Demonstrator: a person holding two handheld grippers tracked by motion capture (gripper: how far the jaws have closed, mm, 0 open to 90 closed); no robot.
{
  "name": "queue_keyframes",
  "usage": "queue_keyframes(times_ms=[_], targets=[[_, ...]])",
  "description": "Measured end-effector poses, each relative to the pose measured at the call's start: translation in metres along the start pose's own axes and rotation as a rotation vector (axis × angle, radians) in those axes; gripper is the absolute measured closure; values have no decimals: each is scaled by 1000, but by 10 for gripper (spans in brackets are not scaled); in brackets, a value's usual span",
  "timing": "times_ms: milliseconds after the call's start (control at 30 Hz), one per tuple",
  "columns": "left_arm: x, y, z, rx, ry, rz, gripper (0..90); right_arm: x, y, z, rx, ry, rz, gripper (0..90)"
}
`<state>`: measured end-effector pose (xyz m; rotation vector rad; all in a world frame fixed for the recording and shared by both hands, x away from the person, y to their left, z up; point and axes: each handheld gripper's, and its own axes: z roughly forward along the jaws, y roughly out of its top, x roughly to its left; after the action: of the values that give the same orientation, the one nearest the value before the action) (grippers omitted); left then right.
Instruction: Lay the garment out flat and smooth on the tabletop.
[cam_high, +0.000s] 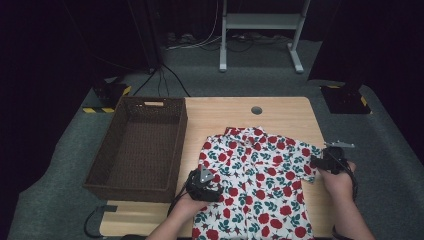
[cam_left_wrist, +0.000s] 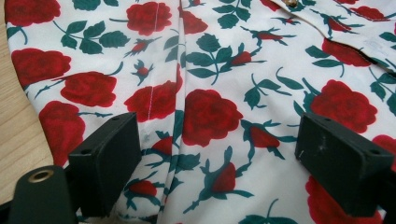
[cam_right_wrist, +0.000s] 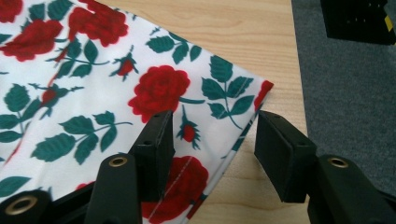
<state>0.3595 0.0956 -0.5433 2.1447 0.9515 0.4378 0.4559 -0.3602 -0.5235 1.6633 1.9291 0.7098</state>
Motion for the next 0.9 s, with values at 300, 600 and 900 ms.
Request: queue_keyframes(times_ms=[300, 600, 900], targets=[[0, 0, 0, 2, -1, 2, 142, 5, 0, -1, 8, 22, 18, 705], [0, 0, 1, 1, -2, 2, 140, 18, 2, -11, -11, -4, 2, 863], [0, 1, 1, 3, -3, 6, 137, 40, 13, -36, -57, -26, -61, 863]])
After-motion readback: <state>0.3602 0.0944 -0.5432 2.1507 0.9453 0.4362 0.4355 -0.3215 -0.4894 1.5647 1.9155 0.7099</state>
